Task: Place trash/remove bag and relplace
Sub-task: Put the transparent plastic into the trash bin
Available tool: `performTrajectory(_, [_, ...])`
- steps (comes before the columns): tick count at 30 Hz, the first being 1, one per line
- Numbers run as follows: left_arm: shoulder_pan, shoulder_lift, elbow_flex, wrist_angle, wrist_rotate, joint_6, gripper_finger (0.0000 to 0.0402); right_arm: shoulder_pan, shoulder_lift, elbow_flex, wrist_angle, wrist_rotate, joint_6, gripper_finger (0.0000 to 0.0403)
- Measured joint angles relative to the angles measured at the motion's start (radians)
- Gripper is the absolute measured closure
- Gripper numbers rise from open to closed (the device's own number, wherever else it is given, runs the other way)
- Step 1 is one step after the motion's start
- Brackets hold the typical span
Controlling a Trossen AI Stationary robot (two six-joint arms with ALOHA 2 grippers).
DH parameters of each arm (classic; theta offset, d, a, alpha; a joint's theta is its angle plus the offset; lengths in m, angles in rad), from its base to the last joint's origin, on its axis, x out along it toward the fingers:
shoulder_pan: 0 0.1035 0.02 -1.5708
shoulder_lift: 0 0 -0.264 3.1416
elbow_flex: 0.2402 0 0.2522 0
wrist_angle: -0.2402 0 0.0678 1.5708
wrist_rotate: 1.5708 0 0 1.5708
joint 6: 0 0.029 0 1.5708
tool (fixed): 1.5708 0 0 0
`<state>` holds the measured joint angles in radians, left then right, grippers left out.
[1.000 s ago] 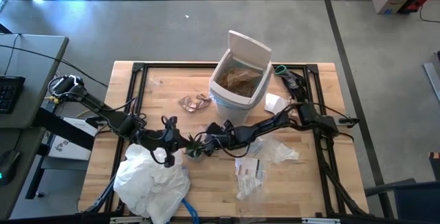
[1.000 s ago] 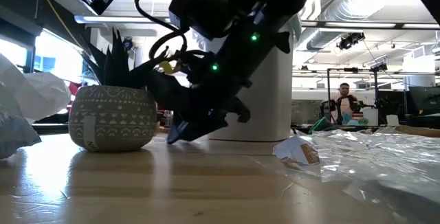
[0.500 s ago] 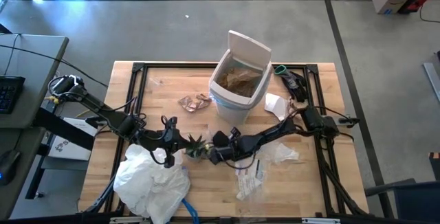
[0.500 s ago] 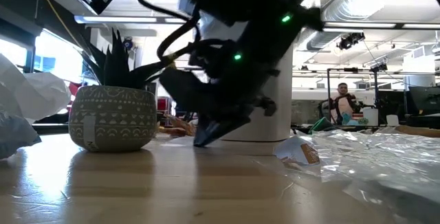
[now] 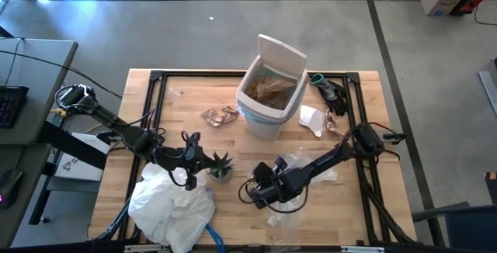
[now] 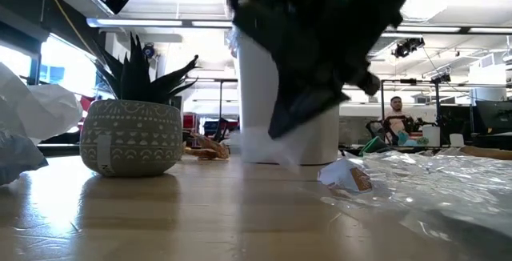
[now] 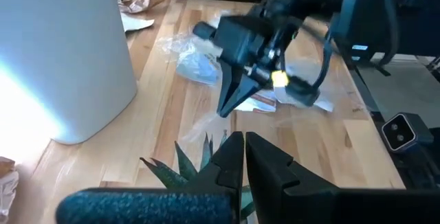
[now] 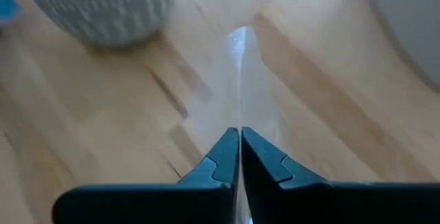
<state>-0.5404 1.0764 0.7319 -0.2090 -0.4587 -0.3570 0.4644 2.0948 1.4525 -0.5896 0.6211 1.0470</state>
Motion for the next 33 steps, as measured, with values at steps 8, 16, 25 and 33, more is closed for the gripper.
performTrajectory(8, [0.001,0.018,0.0,0.006,0.0,0.001,0.0401,0.009,-0.078,0.002,0.033,0.068,-0.063,0.0403])
performTrajectory(16, [0.001,0.04,0.0,0.005,0.001,0.001,0.0401,0.015,-0.176,0.003,0.069,0.167,-0.154,0.0403])
performTrajectory(25, [0.001,0.041,0.0,0.019,0.002,0.01,0.0401,0.014,-0.286,0.005,0.153,0.284,-0.321,0.0403])
performTrajectory(33, [0.0,0.041,0.0,0.025,0.004,0.003,0.0401,-0.015,-0.398,0.005,0.22,0.371,-0.505,0.0403])
